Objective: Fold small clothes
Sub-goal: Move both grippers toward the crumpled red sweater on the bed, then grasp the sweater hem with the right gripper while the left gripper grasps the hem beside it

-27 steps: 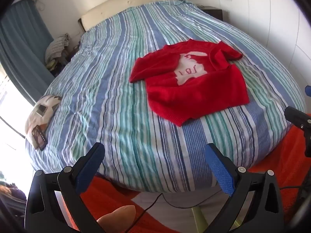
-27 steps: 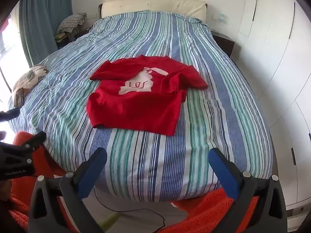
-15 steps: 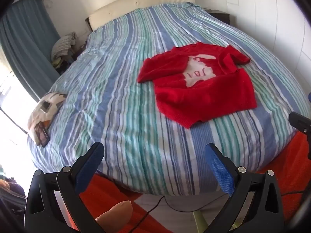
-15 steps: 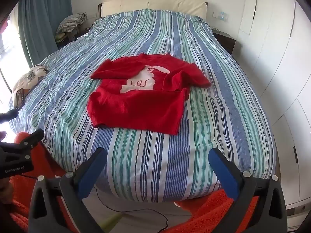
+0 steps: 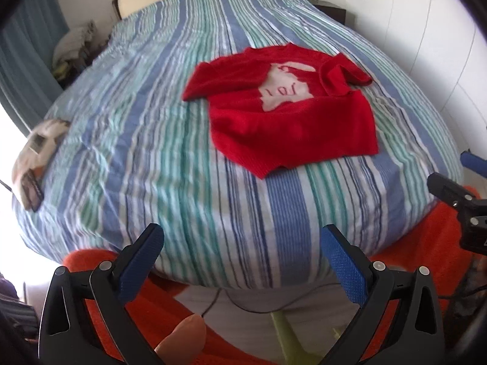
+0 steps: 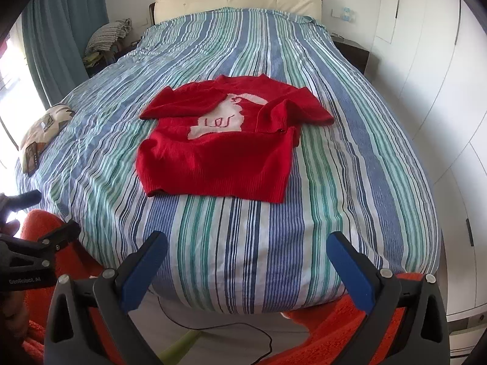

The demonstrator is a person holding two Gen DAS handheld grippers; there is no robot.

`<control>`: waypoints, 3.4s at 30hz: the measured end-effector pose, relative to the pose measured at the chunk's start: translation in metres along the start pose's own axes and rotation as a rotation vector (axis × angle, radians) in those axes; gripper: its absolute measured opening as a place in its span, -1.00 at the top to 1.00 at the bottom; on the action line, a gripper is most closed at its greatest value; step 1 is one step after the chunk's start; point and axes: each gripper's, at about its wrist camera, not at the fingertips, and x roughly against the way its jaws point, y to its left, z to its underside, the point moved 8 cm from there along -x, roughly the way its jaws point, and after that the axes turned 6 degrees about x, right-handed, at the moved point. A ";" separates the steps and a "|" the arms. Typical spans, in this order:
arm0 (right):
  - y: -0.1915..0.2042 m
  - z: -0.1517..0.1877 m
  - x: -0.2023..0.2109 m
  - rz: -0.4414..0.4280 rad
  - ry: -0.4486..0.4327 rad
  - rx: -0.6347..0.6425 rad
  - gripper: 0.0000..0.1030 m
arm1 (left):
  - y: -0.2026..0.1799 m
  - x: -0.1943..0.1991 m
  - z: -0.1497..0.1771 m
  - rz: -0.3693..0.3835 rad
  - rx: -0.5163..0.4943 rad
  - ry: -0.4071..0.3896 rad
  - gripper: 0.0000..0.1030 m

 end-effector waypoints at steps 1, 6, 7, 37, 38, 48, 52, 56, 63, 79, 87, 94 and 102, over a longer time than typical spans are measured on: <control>0.000 0.000 -0.001 -0.001 0.004 -0.001 -1.00 | 0.000 -0.003 0.002 0.003 0.009 0.017 -1.00; 0.001 0.002 -0.004 -0.003 0.010 -0.004 -1.00 | 0.004 -0.007 0.004 -0.049 0.005 0.012 -0.99; 0.002 0.002 -0.005 -0.004 0.011 -0.003 -1.00 | 0.007 -0.007 0.004 -0.041 0.014 0.018 -0.99; 0.020 0.013 -0.016 -0.048 0.048 0.004 -1.00 | 0.014 -0.009 0.004 -0.040 0.012 0.014 -0.99; 0.020 0.014 -0.016 -0.048 0.048 0.004 -1.00 | 0.015 -0.010 0.005 -0.041 0.012 0.014 -0.99; 0.023 0.015 -0.017 -0.054 0.054 0.007 -1.00 | 0.017 -0.011 0.007 -0.046 0.013 0.018 -0.99; 0.024 0.015 -0.017 -0.056 0.053 0.008 -1.00 | 0.017 -0.012 0.009 -0.046 0.015 0.018 -0.99; 0.021 0.013 -0.016 -0.059 0.038 0.011 -1.00 | 0.030 -0.020 0.007 -0.007 0.055 0.032 -0.99; -0.060 0.015 -0.041 0.043 -0.019 -0.112 -1.00 | 0.105 -0.088 0.005 0.121 0.293 0.128 -0.99; -0.065 -0.024 -0.200 -0.468 0.025 -0.357 0.73 | 0.019 -0.195 -0.065 0.365 0.290 0.139 0.88; -0.064 -0.001 -0.120 -0.505 0.059 -0.256 0.90 | 0.043 -0.130 -0.060 0.270 0.056 0.063 0.84; -0.081 0.037 -0.152 -0.450 0.128 -0.397 0.90 | 0.076 -0.169 -0.022 0.212 0.234 0.161 -0.28; -0.078 0.044 -0.169 -0.431 0.142 -0.425 0.89 | 0.062 -0.170 -0.024 0.374 0.316 0.155 -0.16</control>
